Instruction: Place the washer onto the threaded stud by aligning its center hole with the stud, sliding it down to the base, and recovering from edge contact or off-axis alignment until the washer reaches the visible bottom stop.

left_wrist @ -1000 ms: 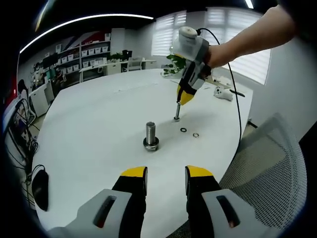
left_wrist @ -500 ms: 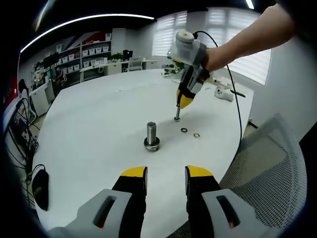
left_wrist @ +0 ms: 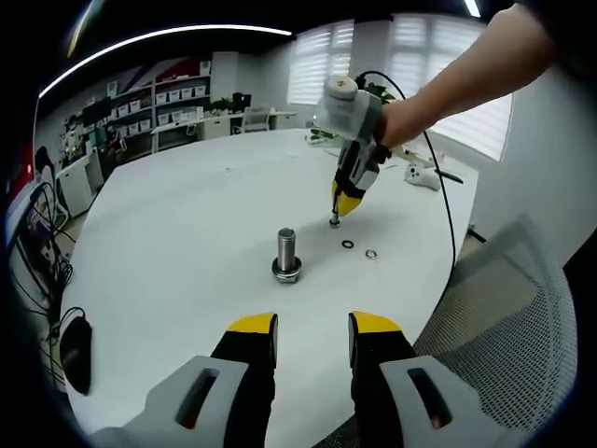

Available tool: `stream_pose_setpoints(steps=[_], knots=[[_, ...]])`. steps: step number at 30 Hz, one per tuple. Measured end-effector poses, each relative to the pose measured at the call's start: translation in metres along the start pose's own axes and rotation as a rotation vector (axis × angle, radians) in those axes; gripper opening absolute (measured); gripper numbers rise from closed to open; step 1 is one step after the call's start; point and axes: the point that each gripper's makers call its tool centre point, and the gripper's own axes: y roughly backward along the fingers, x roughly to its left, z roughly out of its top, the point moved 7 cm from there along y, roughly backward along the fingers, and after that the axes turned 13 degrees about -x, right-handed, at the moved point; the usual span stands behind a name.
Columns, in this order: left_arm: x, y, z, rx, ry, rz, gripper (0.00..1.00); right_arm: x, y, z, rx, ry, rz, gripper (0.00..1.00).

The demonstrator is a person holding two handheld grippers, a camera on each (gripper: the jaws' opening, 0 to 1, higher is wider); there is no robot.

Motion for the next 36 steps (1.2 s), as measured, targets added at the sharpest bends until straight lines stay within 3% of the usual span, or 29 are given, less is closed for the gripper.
stream_pose_setpoints(steps=[25,36], knots=[[0.002,0.002,0.000,-0.004,0.005,0.011,0.29,0.000,-0.012,-0.003,0.031,-0.009,0.001,0.15],[0.003,0.003,-0.001,-0.006,0.006,0.014,0.29,0.003,-0.012,-0.011,0.034,-0.010,-0.008,0.20]])
